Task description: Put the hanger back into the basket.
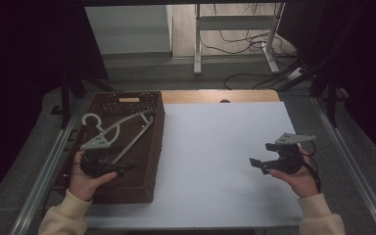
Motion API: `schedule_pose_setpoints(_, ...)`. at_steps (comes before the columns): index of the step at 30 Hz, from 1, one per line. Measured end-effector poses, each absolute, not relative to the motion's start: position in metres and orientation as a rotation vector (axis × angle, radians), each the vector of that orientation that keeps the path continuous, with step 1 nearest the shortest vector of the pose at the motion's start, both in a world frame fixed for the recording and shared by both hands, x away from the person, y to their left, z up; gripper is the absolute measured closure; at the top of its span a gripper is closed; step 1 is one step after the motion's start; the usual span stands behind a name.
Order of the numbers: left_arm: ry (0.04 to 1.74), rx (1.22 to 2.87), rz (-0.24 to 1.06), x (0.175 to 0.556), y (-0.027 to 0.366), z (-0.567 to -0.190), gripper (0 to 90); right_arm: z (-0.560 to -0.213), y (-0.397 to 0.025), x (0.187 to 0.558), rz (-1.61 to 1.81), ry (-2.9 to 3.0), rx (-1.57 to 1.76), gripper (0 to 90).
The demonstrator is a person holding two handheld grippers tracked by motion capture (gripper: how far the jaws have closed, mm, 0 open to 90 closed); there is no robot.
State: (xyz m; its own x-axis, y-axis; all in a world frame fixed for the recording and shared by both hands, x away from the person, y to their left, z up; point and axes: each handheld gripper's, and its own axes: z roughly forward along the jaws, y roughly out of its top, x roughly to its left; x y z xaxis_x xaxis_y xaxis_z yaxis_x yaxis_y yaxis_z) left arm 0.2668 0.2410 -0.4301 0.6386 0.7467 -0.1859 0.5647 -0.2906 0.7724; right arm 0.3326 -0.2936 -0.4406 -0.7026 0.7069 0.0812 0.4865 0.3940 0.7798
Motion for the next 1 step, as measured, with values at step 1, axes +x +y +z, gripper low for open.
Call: schedule_pose_setpoints(1, 1.027, 1.984, 0.265, 0.2664, 0.2411, -0.43, 15.7, -0.4396, -0.2937, 0.3327, 1.204, 2.387, 1.046, 11.0)
